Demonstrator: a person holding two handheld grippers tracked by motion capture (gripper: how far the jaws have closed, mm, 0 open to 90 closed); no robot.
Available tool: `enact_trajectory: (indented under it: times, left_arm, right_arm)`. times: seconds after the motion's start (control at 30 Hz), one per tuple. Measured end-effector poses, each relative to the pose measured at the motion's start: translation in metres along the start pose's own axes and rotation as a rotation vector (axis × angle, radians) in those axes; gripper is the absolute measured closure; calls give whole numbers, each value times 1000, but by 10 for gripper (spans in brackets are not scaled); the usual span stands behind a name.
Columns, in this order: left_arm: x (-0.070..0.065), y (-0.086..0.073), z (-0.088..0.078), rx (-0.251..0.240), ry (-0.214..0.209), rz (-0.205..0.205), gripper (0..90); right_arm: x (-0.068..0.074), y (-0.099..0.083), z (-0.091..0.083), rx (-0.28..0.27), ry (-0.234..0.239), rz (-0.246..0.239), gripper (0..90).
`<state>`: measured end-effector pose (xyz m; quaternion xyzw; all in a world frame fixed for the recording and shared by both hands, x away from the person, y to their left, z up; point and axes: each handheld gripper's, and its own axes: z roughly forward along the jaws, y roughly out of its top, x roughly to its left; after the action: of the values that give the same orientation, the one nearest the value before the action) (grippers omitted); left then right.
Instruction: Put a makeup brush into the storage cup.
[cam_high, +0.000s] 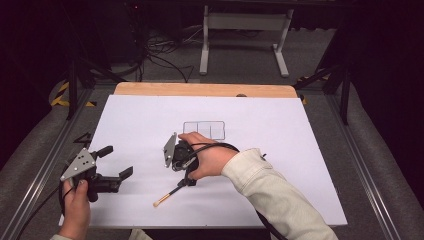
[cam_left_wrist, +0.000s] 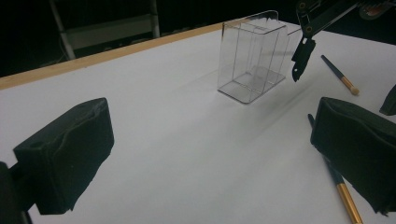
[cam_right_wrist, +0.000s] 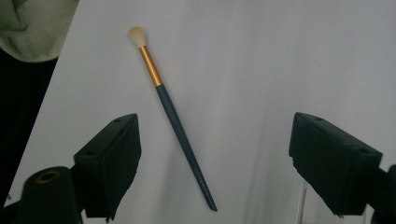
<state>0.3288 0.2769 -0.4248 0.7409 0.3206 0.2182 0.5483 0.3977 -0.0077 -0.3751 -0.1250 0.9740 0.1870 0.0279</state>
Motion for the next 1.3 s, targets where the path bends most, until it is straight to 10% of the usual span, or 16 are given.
enact_trajectory:
  times: [0.47, 1.3]
  left_arm:
    - [0, 0, 0, 0, -1, 0, 4]
    - [0, -1, 2, 2, -5, -3, 4]
  right_arm:
    - [4, -2, 17, -28, 53, 64, 202]
    - [5, 1, 38, 42, 113, 31, 292]
